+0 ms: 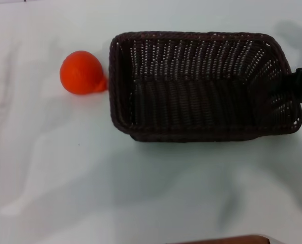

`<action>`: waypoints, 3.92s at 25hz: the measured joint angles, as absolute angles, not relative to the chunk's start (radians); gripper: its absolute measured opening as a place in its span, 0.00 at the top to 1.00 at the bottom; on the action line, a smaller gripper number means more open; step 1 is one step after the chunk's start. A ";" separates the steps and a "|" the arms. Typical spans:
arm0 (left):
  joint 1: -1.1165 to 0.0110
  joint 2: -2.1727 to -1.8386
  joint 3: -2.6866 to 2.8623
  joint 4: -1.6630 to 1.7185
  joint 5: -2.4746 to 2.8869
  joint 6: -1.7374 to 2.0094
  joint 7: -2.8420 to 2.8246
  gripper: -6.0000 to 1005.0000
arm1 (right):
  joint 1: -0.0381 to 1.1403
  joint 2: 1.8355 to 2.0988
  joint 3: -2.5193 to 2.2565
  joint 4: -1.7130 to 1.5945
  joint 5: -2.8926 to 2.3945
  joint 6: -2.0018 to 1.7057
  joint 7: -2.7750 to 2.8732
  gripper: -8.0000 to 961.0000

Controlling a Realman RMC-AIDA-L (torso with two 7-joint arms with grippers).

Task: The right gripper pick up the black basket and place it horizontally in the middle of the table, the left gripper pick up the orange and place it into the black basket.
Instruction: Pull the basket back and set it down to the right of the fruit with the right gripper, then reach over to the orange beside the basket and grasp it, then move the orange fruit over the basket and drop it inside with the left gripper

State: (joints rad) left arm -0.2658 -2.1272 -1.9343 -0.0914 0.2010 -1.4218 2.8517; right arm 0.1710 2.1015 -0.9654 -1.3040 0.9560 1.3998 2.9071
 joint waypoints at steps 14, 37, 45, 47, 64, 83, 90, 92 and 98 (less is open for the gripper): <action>-0.253 -2.145 -1.931 -0.103 0.201 -1.444 2.852 0.16 | 0.175 2.097 -0.917 -1.315 1.013 1.427 2.881 0.44; -0.308 -1.972 -1.476 -0.202 0.424 -1.261 2.371 0.18 | 0.206 2.096 -0.568 -1.154 1.491 1.416 2.228 0.29; -0.356 -2.020 -1.473 -0.251 0.533 -1.077 2.378 0.18 | 0.225 2.091 -0.558 -0.973 1.717 1.507 1.904 0.29; -0.364 -2.038 -1.475 -0.275 0.551 -1.024 2.391 0.18 | 0.227 2.090 -0.557 -0.930 1.762 1.524 1.837 0.30; -0.393 -2.123 -1.539 -0.339 0.564 -0.831 2.410 0.24 | 0.277 2.085 -0.418 -0.690 1.810 1.550 1.555 0.30; -0.327 -2.137 -1.659 -0.425 0.560 -0.906 2.389 0.70 | 0.308 2.090 -0.228 -0.534 1.812 1.566 1.428 0.37; -0.194 -2.129 -1.761 -0.536 0.565 -1.173 2.327 0.75 | 0.318 2.088 -0.198 -0.516 1.812 1.572 1.428 0.37; -0.172 -2.132 -1.763 -0.558 0.565 -1.234 2.325 0.77 | 0.325 2.087 -0.200 -0.515 1.812 1.572 1.427 0.37; -0.175 -2.163 -1.691 -0.559 0.588 -1.363 2.339 0.82 | 0.346 2.087 -0.205 -0.502 1.809 1.572 1.405 0.37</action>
